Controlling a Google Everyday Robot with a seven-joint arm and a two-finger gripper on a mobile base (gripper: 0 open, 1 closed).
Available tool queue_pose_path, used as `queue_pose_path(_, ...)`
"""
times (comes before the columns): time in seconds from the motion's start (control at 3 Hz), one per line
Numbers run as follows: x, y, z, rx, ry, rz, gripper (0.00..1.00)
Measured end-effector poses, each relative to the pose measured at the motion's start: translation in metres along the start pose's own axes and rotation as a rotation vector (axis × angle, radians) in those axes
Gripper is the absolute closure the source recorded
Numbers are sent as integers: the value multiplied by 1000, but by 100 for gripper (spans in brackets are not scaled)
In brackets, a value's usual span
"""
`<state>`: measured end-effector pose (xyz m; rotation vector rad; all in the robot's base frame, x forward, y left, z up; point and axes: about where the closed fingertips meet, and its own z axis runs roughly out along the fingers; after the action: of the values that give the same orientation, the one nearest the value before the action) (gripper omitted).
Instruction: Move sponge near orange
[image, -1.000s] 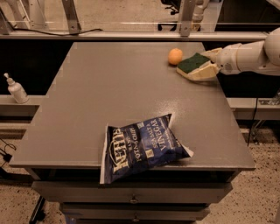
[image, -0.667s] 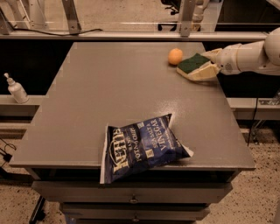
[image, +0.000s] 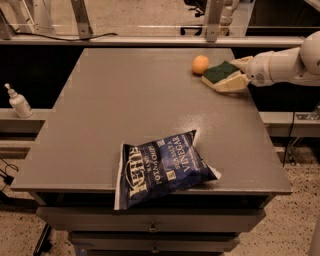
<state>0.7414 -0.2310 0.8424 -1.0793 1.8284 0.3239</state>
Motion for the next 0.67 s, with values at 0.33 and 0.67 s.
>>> queue_pose_path(0.33,1,3,2,-10,5,3,0)
queue_pose_path(0.67,0,3,1,-12,5,3,0)
